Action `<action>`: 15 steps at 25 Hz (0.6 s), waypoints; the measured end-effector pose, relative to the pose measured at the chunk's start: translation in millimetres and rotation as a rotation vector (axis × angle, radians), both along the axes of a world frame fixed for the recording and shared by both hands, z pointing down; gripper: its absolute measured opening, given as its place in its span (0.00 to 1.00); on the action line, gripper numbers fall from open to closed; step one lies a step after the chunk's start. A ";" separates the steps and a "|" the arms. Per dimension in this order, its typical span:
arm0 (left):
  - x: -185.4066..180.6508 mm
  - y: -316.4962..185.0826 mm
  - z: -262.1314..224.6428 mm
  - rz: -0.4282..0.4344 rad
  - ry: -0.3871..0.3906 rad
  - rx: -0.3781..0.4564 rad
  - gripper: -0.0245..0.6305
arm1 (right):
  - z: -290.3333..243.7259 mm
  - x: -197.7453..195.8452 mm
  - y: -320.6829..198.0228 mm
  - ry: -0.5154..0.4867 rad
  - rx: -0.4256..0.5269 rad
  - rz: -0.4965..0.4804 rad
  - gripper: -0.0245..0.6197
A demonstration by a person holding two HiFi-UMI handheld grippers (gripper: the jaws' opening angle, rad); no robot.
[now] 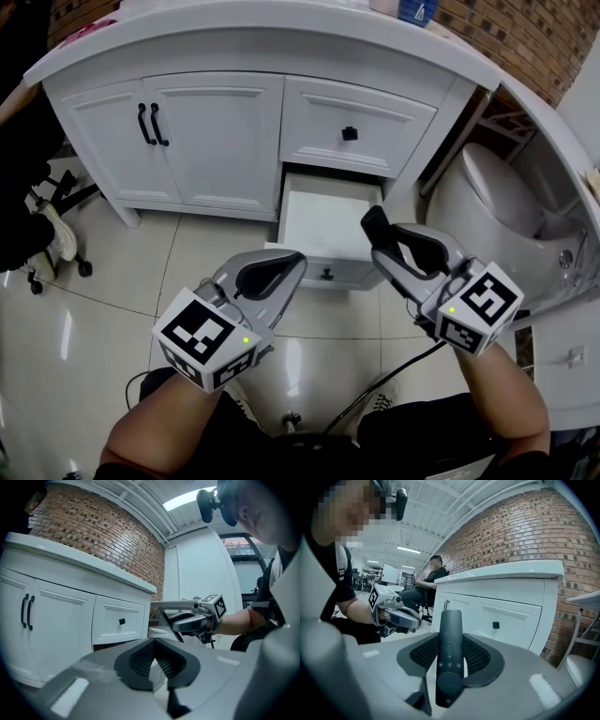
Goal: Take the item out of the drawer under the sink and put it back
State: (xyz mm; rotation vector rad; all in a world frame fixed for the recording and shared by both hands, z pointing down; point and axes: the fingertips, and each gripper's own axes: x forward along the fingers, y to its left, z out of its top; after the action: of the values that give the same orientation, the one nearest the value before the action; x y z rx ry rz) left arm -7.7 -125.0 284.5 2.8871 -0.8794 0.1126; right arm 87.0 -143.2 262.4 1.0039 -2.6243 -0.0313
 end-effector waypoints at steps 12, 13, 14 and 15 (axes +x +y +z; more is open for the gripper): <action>4.2 -5.1 3.5 0.001 0.000 -0.011 0.05 | 24.9 -15.5 -64.4 0.288 0.109 -0.072 0.29; 3.5 -5.9 4.2 -0.002 0.000 -0.013 0.05 | 27.9 -17.8 -69.5 0.328 0.140 -0.085 0.29; 2.7 -6.9 5.1 -0.005 -0.001 -0.014 0.05 | 31.6 -19.4 -74.8 0.363 0.162 -0.095 0.29; 1.8 -8.1 6.2 -0.008 -0.002 -0.017 0.05 | 36.3 -20.5 -80.6 0.389 0.172 -0.101 0.29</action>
State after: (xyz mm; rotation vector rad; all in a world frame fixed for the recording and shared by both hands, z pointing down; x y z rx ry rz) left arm -5.9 -133.1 290.7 2.8684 -0.8856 0.1219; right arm 66.4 -223.7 298.6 0.8193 -2.3373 -0.4380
